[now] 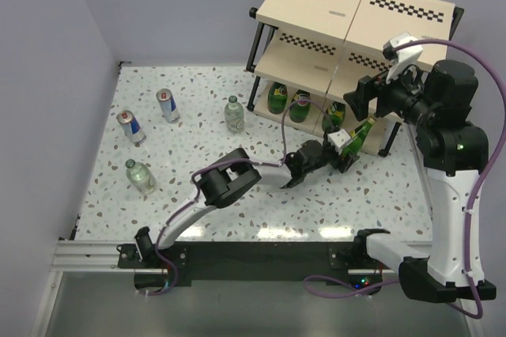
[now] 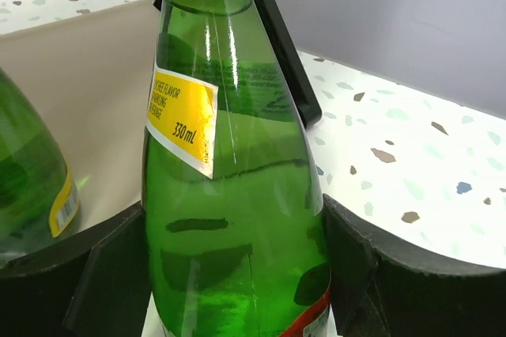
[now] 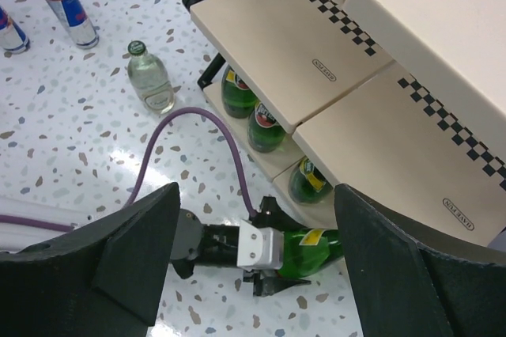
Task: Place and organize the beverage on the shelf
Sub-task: Adjust the drink.
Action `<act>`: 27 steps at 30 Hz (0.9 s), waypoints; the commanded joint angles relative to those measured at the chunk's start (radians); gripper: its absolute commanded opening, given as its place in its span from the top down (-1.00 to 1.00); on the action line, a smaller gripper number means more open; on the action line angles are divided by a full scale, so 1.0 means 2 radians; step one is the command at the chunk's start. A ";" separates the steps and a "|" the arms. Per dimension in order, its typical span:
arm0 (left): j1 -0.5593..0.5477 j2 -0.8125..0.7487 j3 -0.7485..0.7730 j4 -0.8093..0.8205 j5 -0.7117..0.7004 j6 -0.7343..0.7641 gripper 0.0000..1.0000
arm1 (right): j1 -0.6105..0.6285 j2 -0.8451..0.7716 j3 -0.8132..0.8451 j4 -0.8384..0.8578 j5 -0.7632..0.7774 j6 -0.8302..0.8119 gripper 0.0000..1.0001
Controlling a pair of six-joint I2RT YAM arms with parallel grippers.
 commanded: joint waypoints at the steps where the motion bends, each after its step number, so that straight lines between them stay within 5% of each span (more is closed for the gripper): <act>1: -0.003 -0.102 -0.016 0.137 0.007 0.013 1.00 | -0.002 -0.011 -0.007 -0.007 -0.010 -0.011 -0.64; 13: -0.007 -0.223 -0.219 0.215 0.023 0.023 1.00 | -0.002 -0.030 -0.052 -0.031 -0.015 -0.024 -0.64; 27: -0.033 -0.380 -0.424 0.290 0.001 0.036 1.00 | -0.002 -0.024 -0.129 -0.018 -0.021 0.065 -0.62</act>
